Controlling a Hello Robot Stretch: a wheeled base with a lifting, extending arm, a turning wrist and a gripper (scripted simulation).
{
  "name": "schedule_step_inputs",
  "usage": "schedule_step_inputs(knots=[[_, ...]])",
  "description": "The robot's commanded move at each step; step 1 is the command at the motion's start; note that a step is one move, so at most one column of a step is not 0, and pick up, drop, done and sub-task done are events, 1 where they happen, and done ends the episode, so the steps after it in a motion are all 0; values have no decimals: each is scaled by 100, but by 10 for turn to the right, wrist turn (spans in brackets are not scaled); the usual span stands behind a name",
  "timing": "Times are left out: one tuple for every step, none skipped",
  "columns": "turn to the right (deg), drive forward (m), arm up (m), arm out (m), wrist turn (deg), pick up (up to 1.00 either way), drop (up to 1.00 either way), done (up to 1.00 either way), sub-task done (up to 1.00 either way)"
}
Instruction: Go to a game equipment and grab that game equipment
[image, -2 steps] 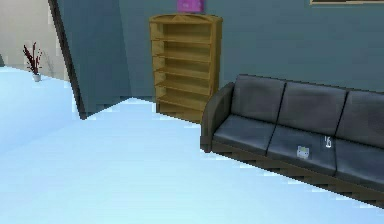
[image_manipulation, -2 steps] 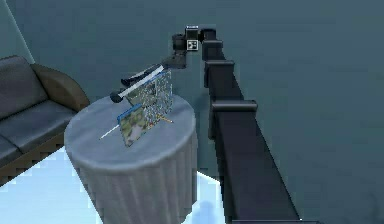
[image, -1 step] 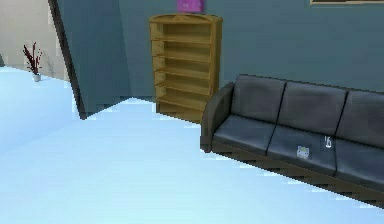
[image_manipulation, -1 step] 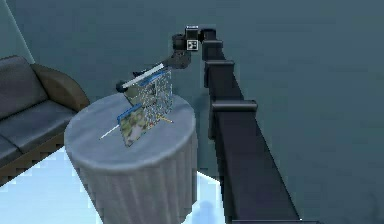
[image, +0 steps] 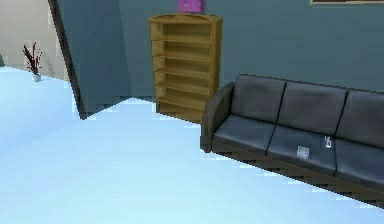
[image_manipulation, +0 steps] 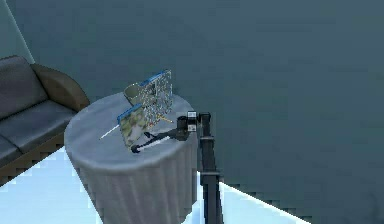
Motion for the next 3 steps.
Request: schedule_step_inputs(knots=[[0,0,10,0,0,0,0,0,0],[0,0,-10,0,0,0,0,0,0],[0,0,10,0,0,0,0,0,0]])
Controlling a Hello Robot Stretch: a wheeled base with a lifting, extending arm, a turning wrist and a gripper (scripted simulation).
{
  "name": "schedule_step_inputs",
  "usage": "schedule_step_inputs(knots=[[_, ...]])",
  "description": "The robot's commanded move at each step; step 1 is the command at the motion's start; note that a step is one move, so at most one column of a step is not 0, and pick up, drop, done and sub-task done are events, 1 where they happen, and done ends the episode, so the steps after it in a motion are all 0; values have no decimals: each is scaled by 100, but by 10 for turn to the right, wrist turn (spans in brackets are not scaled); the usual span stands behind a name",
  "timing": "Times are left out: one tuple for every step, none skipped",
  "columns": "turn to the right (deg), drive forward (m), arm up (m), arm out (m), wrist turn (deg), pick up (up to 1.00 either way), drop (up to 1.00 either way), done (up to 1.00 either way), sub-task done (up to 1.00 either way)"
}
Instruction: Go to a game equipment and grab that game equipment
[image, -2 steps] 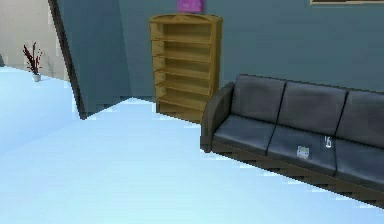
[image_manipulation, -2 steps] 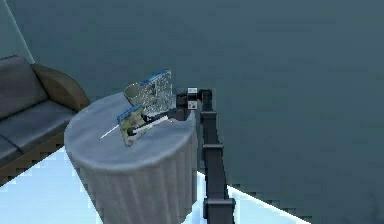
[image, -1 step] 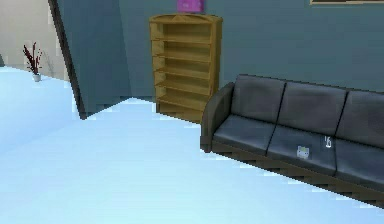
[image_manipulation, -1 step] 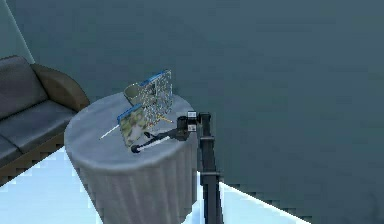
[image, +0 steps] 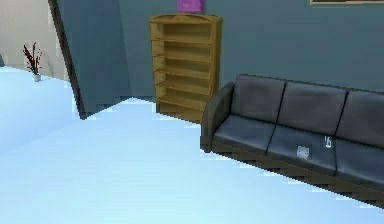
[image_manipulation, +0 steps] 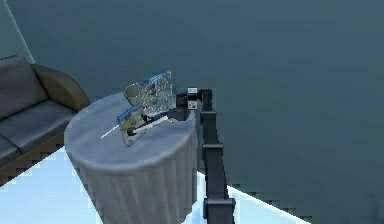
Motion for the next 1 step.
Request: schedule_step_inputs(knots=[[0,0,20,0,0,0,0,0,0]])
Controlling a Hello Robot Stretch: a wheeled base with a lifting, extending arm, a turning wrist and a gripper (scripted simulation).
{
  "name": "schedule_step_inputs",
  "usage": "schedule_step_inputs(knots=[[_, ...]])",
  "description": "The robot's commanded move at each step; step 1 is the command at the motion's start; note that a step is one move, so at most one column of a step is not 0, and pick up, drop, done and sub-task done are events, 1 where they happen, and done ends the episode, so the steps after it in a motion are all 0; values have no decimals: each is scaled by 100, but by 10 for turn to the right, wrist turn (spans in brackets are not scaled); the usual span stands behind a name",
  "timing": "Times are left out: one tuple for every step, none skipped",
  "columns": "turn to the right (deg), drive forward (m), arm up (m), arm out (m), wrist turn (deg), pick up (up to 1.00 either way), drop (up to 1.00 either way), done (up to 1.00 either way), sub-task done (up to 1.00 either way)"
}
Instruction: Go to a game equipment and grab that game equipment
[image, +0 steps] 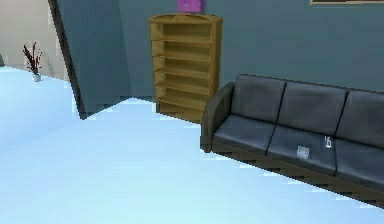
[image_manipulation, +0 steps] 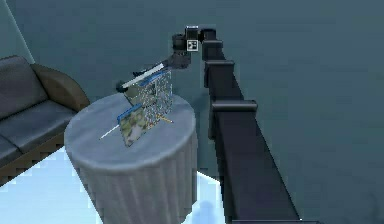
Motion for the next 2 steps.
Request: schedule_step_inputs(knots=[[0,0,0,0,-450,0,0,0,0],[0,0,0,0,-120,0,0,0,0]])
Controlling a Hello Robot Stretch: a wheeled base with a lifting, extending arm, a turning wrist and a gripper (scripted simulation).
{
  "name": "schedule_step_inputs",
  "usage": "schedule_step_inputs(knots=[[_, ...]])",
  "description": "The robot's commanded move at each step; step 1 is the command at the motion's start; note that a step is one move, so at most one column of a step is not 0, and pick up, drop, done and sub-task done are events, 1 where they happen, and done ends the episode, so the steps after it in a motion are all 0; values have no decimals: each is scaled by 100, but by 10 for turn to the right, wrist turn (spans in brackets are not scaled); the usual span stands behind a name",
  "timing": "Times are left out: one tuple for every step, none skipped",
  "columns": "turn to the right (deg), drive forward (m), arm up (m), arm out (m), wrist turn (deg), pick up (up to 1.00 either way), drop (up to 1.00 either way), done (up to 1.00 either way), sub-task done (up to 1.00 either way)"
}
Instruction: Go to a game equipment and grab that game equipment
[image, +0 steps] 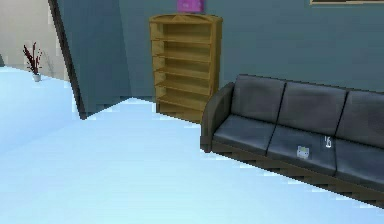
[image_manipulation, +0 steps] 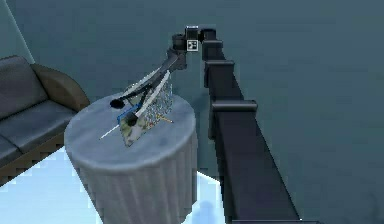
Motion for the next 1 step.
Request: schedule_step_inputs(knots=[[0,0,0,-48,0,0,0,0,0]])
